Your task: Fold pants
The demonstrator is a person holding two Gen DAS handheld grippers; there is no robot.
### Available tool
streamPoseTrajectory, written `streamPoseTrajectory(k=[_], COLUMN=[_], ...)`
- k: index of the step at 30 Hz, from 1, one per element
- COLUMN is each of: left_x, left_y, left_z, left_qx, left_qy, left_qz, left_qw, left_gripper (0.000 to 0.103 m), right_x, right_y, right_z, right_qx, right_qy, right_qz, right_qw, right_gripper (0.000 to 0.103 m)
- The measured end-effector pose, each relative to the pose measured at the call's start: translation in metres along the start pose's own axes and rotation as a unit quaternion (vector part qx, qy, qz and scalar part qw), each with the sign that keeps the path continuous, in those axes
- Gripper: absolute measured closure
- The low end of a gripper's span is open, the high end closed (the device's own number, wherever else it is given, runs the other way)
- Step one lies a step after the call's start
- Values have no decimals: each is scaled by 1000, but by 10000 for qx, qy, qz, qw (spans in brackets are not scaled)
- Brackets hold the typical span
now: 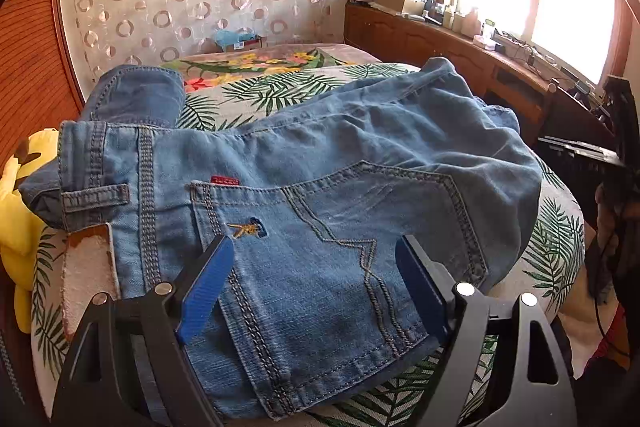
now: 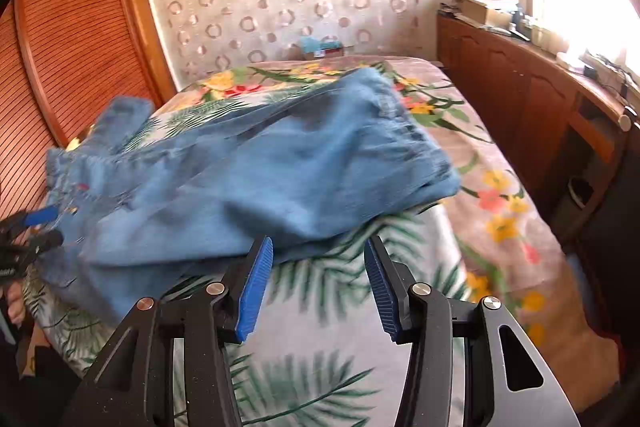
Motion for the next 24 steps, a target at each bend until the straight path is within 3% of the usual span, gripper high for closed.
streamPoseTrajectory(k=[9,17,24], left_x=[-3,-4,-2], left_y=[-5,-7,-5], left_z=[3,3,4], left_qx=[-17,-40,30], left_qy=[31,48,20], left_qz=[6,3,38], left_qw=[10000,10000,10000], left_gripper=[19,19,19], right_x=[-12,-47,-67], right_y=[-52,-62,-65], right_z=[-28,-48,-54], right_qx=[-384,-641,-619], right_qy=[39,211,620], right_qz=[337,378,745], right_qw=[9987,9970,9934], right_gripper=[53,54,79])
Point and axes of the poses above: each gripper's, at about its wrist camera, not at the fingertips, and x roughly against the way its jaws point, y to its left, z to its underside, the point moved 7 cm from there along -x, roughly the way its jaws point, and after that the axes turned 9 degrees about -z, right-handed, at the moved point
